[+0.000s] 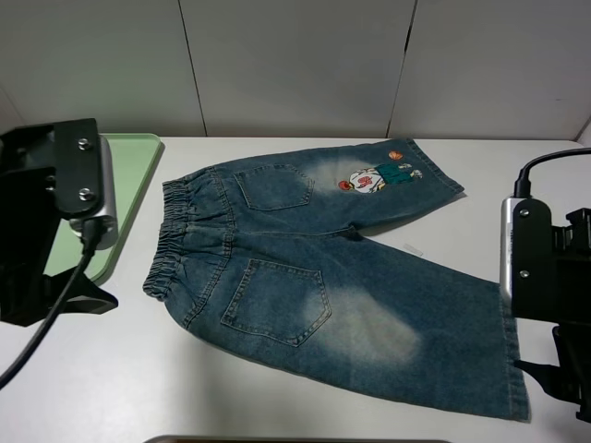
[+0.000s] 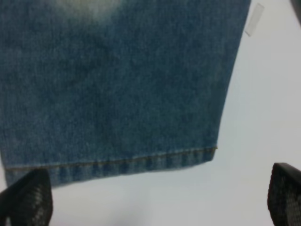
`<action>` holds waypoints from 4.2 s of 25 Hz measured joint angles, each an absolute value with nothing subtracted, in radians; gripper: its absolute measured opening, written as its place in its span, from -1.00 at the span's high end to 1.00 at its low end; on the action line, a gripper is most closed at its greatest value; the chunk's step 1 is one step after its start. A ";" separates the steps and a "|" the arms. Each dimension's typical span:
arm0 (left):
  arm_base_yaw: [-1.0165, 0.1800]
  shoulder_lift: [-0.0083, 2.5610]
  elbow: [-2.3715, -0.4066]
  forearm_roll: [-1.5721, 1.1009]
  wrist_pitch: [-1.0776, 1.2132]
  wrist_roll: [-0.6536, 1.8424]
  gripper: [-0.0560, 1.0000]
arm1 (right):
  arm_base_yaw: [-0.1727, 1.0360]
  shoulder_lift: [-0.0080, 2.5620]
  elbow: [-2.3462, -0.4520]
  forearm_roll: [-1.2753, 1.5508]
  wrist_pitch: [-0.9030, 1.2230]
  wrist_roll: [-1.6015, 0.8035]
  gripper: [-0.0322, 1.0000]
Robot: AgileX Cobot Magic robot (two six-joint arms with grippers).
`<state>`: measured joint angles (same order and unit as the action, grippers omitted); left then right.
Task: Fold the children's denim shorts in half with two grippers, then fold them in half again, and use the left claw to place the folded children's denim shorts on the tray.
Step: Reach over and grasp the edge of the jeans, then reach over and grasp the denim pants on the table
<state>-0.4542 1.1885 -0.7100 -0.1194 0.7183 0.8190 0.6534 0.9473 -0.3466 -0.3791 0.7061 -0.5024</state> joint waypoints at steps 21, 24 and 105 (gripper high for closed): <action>-0.457 1.503 -0.710 -0.117 0.489 0.958 -0.77 | 0.653 1.348 -0.326 -0.290 0.506 -0.550 -0.41; -0.457 1.503 -0.710 -0.117 0.484 0.993 -0.77 | 0.653 1.383 -0.326 -0.273 0.474 -0.553 -0.41; -0.458 1.831 -0.712 -0.154 0.178 1.367 -0.69 | 0.653 1.639 -0.332 -0.716 0.378 -0.378 0.97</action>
